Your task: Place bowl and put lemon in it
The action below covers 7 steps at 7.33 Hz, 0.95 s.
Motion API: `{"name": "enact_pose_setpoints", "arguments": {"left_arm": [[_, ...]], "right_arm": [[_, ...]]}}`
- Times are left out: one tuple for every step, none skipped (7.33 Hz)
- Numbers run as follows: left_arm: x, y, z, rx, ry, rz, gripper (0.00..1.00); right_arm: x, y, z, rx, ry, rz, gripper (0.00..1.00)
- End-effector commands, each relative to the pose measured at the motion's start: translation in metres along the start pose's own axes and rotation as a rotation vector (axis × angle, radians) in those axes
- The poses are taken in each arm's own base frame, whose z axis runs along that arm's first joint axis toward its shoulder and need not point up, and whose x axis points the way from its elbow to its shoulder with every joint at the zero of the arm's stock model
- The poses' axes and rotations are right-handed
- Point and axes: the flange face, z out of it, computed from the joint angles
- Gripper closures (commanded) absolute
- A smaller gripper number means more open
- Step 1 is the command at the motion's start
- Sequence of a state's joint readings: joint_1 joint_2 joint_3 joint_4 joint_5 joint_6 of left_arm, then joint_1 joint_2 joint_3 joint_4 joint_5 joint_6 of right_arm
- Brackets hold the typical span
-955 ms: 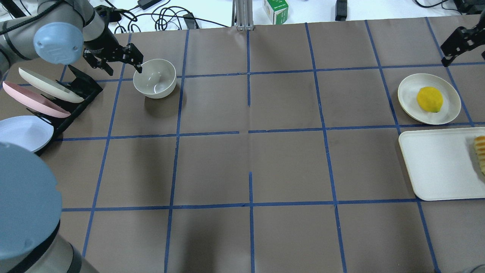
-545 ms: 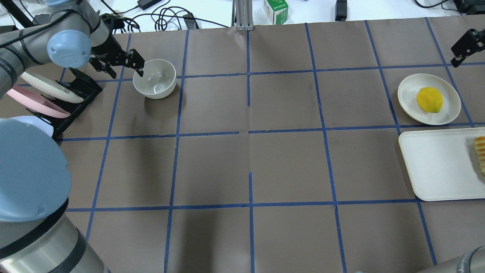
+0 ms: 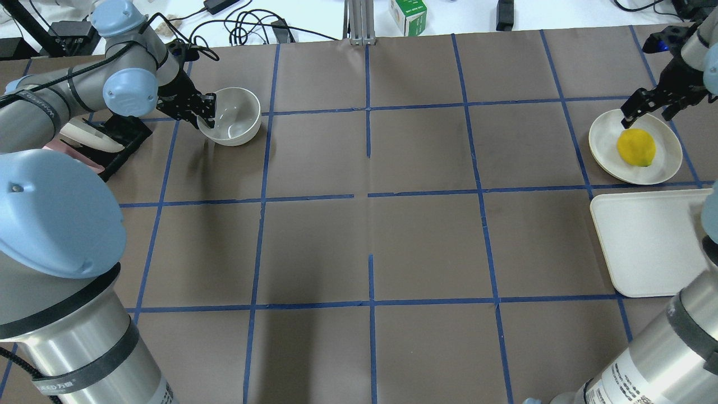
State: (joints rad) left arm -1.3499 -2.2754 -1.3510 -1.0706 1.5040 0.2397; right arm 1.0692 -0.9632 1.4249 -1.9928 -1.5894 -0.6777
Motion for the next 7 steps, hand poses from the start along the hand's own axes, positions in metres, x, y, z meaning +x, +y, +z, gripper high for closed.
{"name": "enact_pose_setpoints", "arguments": {"left_arm": [[0.001,0.0,-0.011,0.007,-0.004,-0.002,1.0],[0.012,0.004,-0.028,0.001,-0.004,0.01,1.0],[0.029,0.015,-0.047,-0.036,0.006,0.015,1.0],[0.063,0.029,-0.081,-0.038,0.037,0.046,1.0],[0.116,0.05,-0.096,-0.061,0.051,0.039,1.0],[0.178,0.073,-0.092,-0.076,0.076,0.071,1.0],[0.232,0.096,-0.081,-0.098,0.107,0.013,1.0]], "right_arm": [[0.001,-0.002,0.025,-0.029,-0.022,-0.024,0.0],[0.001,-0.001,0.027,-0.034,-0.024,-0.027,0.19],[-0.001,0.002,0.031,-0.052,-0.026,-0.026,0.56],[-0.002,0.005,0.032,-0.058,-0.022,-0.025,0.66],[-0.002,0.005,0.029,-0.055,-0.018,-0.022,0.7],[0.001,0.005,0.009,-0.061,0.021,-0.023,0.7],[-0.013,0.017,-0.044,-0.051,0.026,-0.018,0.7]]}}
